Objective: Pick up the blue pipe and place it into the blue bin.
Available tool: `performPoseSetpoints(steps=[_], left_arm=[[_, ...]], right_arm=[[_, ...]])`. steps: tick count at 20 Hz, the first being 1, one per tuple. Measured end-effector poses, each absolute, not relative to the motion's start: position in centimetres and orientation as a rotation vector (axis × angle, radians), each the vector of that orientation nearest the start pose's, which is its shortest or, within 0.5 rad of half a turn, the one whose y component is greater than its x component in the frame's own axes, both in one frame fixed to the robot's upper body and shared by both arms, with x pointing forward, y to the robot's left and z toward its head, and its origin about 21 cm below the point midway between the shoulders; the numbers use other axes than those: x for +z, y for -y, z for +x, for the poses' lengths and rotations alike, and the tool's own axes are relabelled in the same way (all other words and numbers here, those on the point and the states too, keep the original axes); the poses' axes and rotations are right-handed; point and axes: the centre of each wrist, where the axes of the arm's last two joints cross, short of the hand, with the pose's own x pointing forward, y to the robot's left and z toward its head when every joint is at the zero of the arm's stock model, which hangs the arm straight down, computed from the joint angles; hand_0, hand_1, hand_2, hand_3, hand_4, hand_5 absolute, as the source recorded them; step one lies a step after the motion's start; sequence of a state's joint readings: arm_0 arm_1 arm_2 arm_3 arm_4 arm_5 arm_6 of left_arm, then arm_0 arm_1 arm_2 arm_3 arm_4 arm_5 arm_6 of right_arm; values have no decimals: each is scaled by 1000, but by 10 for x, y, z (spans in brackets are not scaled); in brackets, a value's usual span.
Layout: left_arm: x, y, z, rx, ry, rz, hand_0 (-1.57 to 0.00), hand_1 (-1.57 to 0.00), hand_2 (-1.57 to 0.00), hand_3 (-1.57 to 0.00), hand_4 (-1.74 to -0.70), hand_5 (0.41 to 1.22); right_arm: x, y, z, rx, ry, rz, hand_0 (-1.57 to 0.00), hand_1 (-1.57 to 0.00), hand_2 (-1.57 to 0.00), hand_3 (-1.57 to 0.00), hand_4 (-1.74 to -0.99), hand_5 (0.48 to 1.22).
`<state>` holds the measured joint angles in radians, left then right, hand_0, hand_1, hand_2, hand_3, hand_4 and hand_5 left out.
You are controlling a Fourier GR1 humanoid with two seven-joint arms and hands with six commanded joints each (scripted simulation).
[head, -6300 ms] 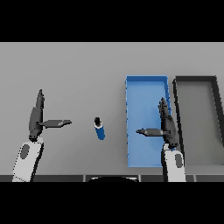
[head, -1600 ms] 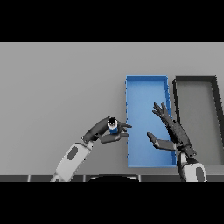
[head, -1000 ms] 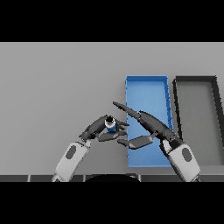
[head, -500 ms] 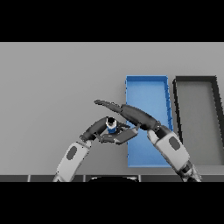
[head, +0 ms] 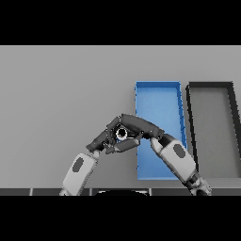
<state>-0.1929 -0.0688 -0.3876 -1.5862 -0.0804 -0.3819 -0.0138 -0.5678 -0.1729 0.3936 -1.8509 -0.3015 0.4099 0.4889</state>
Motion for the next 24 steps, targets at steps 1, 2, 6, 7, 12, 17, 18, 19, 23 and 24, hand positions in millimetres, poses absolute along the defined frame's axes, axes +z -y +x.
performPoseSetpoints(steps=[1,2,6,7,12,17,18,19,23,24], left_arm=[[51,-96,264,-734,1690,-620,-1571,-1571,-1571,-1490,-1707,1221],[48,-96,265,-734,1689,-623,-1571,-1571,-1571,-1464,-1713,1221],[52,-94,268,-749,1689,-629,-1571,-1571,-1571,-1433,-1728,1221],[51,-95,268,-738,1708,-634,-1571,-1571,-1571,-1428,-1730,1221],[51,-98,268,-748,1779,-567,-1462,-1342,-1293,-1166,-1599,1221],[54,-104,267,-884,1749,-588,-478,-439,-423,-381,-1136,1132],[52,-103,265,-909,1726,-571,-383,-351,-338,-305,-1085,1029],[54,-107,268,-905,1701,-541,-306,-281,-270,-244,-1047,938],[49,-109,268,-870,1617,-494,-125,-114,-110,-99,-970,647],[52,-105,266,-865,1603,-501,-100,-91,-88,-79,-969,603]], right_arm=[[193,107,273,1108,1646,598,-1389,-1389,-1398,-1250,-1648,929],[191,106,272,1114,1641,587,-1425,-1425,-1432,-1304,-1665,987],[186,104,265,1122,1707,602,-1511,-1511,-1514,-1462,-1710,1125],[188,99,264,1121,1703,596,-1523,-1523,-1526,-1484,-1716,1144],[186,100,262,1068,1727,583,-1555,-1555,-1556,-1542,-1733,1196],[192,99,257,1057,1721,568,-1566,-1566,-1566,-1562,-1738,1213],[191,95,256,1063,1688,557,-1567,-1567,-1567,-1563,-1739,1214],[191,96,257,1059,1708,552,-1568,-1568,-1568,-1565,-1739,1216],[192,95,256,1060,1751,542,-1570,-1570,-1570,-1569,-1740,1219],[191,96,256,1061,1748,539,-1570,-1570,-1570,-1569,-1740,1219]])
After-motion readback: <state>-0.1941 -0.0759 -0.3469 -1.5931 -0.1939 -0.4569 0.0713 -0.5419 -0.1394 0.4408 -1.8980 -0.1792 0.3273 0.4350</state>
